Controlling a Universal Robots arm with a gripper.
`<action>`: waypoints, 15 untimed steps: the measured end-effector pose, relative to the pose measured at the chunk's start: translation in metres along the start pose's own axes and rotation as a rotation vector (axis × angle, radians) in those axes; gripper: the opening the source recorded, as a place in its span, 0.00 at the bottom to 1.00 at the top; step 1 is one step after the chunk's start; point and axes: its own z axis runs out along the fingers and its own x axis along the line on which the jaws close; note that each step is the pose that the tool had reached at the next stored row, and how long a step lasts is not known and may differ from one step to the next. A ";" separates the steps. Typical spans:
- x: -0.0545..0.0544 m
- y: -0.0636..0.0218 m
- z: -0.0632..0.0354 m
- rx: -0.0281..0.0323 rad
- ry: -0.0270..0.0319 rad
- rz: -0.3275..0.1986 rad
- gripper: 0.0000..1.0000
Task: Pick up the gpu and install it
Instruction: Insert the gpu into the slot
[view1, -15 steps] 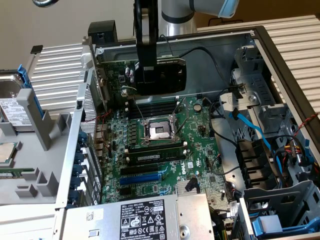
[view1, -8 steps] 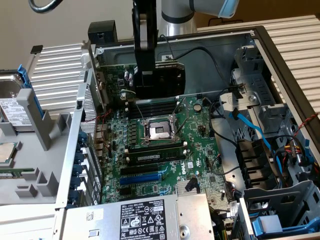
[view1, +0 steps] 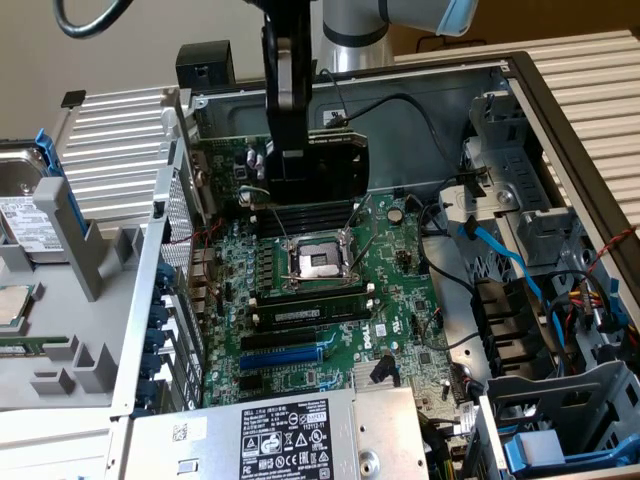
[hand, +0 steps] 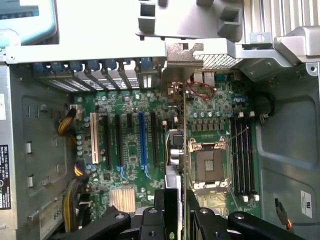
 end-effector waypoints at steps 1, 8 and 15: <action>0.000 0.0003 0.0005 0.0001 -0.0002 0.000 0.27; 0.006 0.0038 0.0024 -0.0004 0.0002 -0.008 0.27; 0.010 0.0051 0.0053 0.0004 0.0004 -0.024 0.27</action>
